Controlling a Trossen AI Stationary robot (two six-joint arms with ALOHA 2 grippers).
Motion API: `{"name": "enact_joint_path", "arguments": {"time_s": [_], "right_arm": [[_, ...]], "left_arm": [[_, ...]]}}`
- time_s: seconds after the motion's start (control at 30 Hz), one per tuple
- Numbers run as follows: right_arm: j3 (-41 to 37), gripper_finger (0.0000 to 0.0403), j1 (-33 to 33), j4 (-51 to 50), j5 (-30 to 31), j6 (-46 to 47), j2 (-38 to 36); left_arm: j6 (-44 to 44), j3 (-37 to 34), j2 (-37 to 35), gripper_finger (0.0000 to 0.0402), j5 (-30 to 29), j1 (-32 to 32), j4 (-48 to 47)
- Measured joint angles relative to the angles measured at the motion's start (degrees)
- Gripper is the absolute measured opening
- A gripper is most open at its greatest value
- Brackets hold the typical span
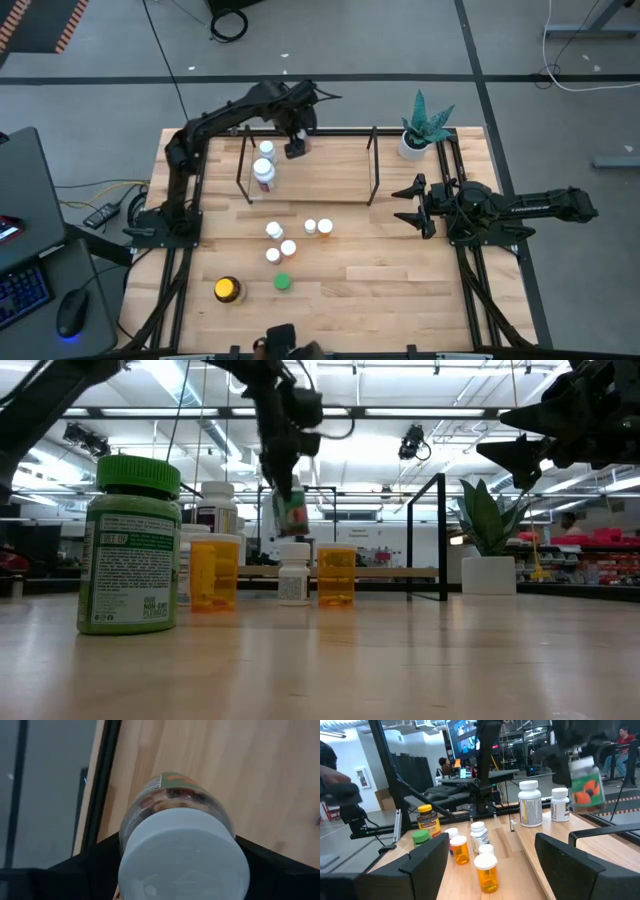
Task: Pick and place medicine bottles onto shelf by color
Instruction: Put the green bottle on the shelf
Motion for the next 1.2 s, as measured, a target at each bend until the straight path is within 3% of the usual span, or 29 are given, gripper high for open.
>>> {"name": "enact_joint_path", "arguments": {"time_s": [0.7, 1.2], "right_arm": [[0.0, 0.0303, 0.0, 0.0, 0.0, 0.0, 0.0], [0.0, 0.0303, 0.0, 0.0, 0.0, 0.0, 0.0]], "left_arm": [[0.1, 0.0, 3.7, 0.0309, 2.8, 0.7, -5.5], [-0.9, 0.0, 3.7, 0.0309, 2.6, -0.6, 0.6]]}}
